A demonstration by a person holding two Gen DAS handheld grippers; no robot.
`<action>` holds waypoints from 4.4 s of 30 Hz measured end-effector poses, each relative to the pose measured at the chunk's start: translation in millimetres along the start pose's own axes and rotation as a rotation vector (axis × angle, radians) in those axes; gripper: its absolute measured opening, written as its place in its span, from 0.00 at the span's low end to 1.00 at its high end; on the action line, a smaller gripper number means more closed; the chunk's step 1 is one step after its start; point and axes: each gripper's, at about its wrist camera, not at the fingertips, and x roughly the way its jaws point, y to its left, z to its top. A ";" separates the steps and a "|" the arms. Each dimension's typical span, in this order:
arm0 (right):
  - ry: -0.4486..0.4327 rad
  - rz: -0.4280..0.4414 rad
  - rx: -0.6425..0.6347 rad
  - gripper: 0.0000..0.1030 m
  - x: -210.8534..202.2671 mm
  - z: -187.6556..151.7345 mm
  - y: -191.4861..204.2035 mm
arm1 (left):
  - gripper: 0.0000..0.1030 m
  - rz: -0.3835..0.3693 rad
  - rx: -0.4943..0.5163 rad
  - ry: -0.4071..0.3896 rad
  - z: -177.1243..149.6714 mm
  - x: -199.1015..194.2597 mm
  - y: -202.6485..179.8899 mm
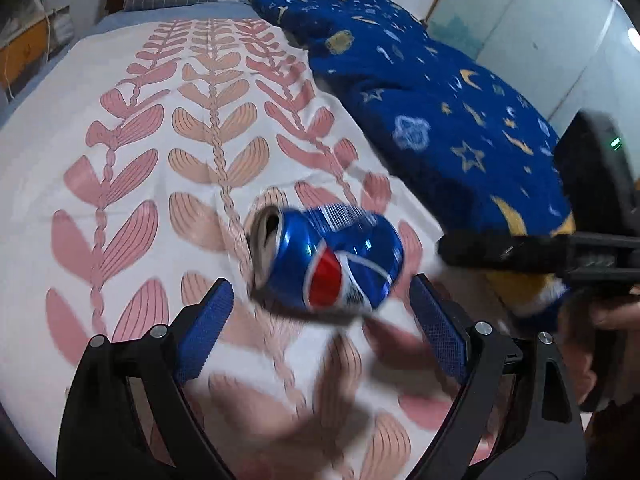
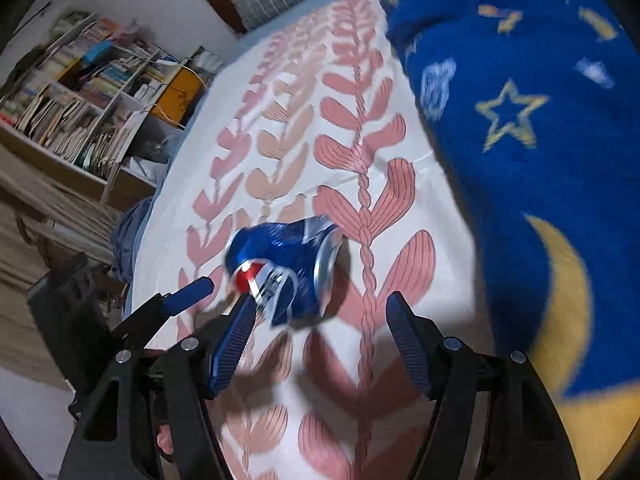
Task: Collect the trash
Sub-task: 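Move both open tools back to the blue Pepsi can on the bed, then grasp the blue Pepsi can with the left tool while the right tool grips its other end, then carry the Pepsi can in both tools over the orange basket, then open both tools to drop the Pepsi can into the basket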
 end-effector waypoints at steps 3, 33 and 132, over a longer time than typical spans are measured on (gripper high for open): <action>0.032 0.033 0.063 0.65 28.8 12.3 -15.6 | 0.86 -0.027 0.001 0.004 5.6 10.7 1.8; 0.129 0.189 0.226 0.20 88.2 34.8 -27.5 | 0.50 0.032 0.182 0.041 -2.1 34.4 -12.9; 0.081 -0.124 0.962 0.18 -273.7 -713.3 -452.6 | 0.57 -0.043 0.859 0.654 -519.9 67.7 -537.4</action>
